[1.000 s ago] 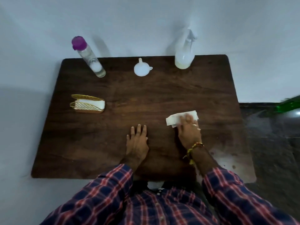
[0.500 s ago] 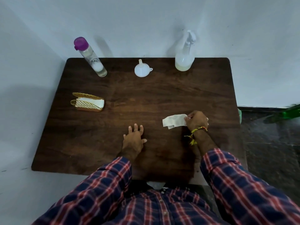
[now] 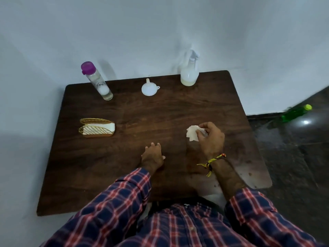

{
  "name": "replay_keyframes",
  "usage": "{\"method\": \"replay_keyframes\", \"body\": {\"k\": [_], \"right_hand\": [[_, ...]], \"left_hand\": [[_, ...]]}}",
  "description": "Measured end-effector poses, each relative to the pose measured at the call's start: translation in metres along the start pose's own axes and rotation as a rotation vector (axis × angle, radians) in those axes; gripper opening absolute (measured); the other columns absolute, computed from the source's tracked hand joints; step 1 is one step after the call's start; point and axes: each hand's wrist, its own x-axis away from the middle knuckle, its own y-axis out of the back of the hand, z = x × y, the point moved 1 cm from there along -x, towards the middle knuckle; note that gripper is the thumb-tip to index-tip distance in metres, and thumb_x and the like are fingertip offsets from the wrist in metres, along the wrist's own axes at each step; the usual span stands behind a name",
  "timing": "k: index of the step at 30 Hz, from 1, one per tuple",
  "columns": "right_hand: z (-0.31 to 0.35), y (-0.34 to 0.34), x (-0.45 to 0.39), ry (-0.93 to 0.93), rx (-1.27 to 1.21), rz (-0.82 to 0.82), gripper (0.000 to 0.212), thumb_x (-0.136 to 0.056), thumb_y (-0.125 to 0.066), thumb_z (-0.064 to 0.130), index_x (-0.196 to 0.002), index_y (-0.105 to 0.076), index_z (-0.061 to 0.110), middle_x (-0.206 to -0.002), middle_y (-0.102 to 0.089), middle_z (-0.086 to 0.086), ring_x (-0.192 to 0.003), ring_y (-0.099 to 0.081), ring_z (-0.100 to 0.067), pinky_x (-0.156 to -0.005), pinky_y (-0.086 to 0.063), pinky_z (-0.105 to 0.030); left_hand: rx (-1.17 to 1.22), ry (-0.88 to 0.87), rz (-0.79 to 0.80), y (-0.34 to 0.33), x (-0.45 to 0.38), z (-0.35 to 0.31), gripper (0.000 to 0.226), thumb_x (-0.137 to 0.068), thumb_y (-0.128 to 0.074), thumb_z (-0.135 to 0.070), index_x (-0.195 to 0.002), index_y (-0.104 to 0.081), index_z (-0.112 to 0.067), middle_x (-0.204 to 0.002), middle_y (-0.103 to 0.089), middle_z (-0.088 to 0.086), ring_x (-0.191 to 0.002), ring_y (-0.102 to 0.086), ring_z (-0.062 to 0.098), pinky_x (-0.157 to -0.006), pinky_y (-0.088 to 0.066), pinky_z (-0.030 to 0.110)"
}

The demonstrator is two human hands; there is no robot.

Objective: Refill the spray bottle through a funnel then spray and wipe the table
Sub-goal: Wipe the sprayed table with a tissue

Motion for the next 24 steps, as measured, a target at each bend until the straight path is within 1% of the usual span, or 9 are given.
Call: {"method": "replay_keyframes", "body": {"k": [2, 3, 4, 5, 8, 13, 17, 21, 24], "right_hand": [[0.001, 0.011, 0.006, 0.007, -0.002, -0.065, 0.013, -0.079, -0.074, 0.014, -0.091, -0.070, 0.017, -0.089, -0.074, -0.001, -0.086, -0.068, -0.021, -0.075, -0.050, -0.023], [0.000, 0.017, 0.009, -0.003, 0.004, -0.098, 0.012, -0.078, -0.074, 0.014, -0.089, -0.070, 0.018, -0.087, -0.073, 0.000, -0.086, -0.067, -0.023, -0.076, -0.053, -0.028], [-0.003, 0.025, 0.013, -0.025, 0.008, -0.128, 0.011, -0.077, -0.074, 0.014, -0.087, -0.070, 0.019, -0.086, -0.072, 0.001, -0.085, -0.067, -0.024, -0.078, -0.054, -0.033], [-0.006, 0.034, 0.017, -0.047, 0.001, -0.153, 0.011, -0.077, -0.074, 0.014, -0.085, -0.069, 0.019, -0.084, -0.072, 0.002, -0.084, -0.066, -0.023, -0.078, -0.055, -0.036], [-0.020, 0.064, 0.023, -0.101, -0.034, -0.226, 0.009, -0.077, -0.074, 0.014, -0.084, -0.069, 0.017, -0.081, -0.072, 0.002, -0.078, -0.068, -0.016, -0.075, -0.057, -0.037], [-0.053, 0.113, 0.009, -0.215, -0.097, -0.352, 0.009, -0.078, -0.075, 0.016, -0.084, -0.069, 0.018, -0.078, -0.072, 0.002, -0.075, -0.069, -0.013, -0.071, -0.059, -0.040], [-0.094, 0.145, -0.024, -0.277, -0.223, -0.425, 0.009, -0.079, -0.073, 0.014, -0.087, -0.070, 0.014, -0.079, -0.073, -0.001, -0.071, -0.071, -0.017, -0.062, -0.061, -0.043], [-0.145, 0.174, -0.073, -0.350, -0.288, -0.449, 0.009, -0.082, -0.070, 0.008, -0.088, -0.069, 0.014, -0.081, -0.073, -0.004, -0.073, -0.072, -0.018, -0.062, -0.061, -0.043], [-0.191, 0.190, -0.122, -0.423, -0.303, -0.414, 0.011, -0.081, -0.070, 0.006, -0.087, -0.069, 0.016, -0.083, -0.073, -0.005, -0.075, -0.072, -0.018, -0.062, -0.061, -0.044]], "left_hand": [[0.043, -0.039, -0.081, 0.003, 0.000, -0.004, 0.054, -0.092, -0.057, -0.038, -0.140, -0.042, -0.018, -0.148, -0.040, 0.012, -0.133, -0.041, 0.032, -0.106, -0.041, 0.047], [0.053, -0.071, -0.113, 0.003, 0.002, -0.008, 0.051, -0.092, -0.056, -0.039, -0.138, -0.044, -0.019, -0.143, -0.046, 0.011, -0.129, -0.045, 0.030, -0.105, -0.042, 0.047], [0.057, -0.113, -0.124, 0.001, 0.004, -0.014, 0.052, -0.093, -0.055, -0.038, -0.141, -0.042, -0.020, -0.143, -0.046, 0.009, -0.131, -0.044, 0.029, -0.106, -0.041, 0.046], [0.058, -0.161, -0.127, -0.002, 0.006, -0.021, 0.054, -0.095, -0.054, -0.037, -0.144, -0.038, -0.020, -0.147, -0.042, 0.008, -0.135, -0.040, 0.028, -0.110, -0.037, 0.047], [0.082, -0.319, -0.110, -0.009, 0.013, -0.053, 0.057, -0.097, -0.051, -0.034, -0.148, -0.031, -0.021, -0.156, -0.030, 0.005, -0.144, -0.025, 0.025, -0.118, -0.025, 0.044], [0.039, -0.529, -0.130, -0.015, 0.011, -0.135, 0.059, -0.098, -0.051, -0.033, -0.150, -0.028, -0.019, -0.158, -0.026, 0.004, -0.147, -0.020, 0.025, -0.120, -0.019, 0.041], [0.010, -0.573, -0.145, -0.017, -0.008, -0.217, 0.064, -0.096, -0.053, -0.034, -0.151, -0.025, -0.019, -0.160, -0.021, 0.006, -0.148, -0.015, 0.026, -0.120, -0.018, 0.041], [-0.008, -0.582, -0.218, -0.017, -0.046, -0.299, 0.066, -0.097, -0.050, -0.038, -0.152, -0.023, -0.014, -0.160, -0.017, 0.011, -0.148, -0.011, 0.030, -0.120, -0.015, 0.043], [-0.065, -0.590, -0.302, -0.019, -0.084, -0.355, 0.064, -0.098, -0.044, -0.042, -0.151, -0.023, -0.012, -0.160, -0.017, 0.013, -0.148, -0.010, 0.030, -0.120, -0.012, 0.044]]}}
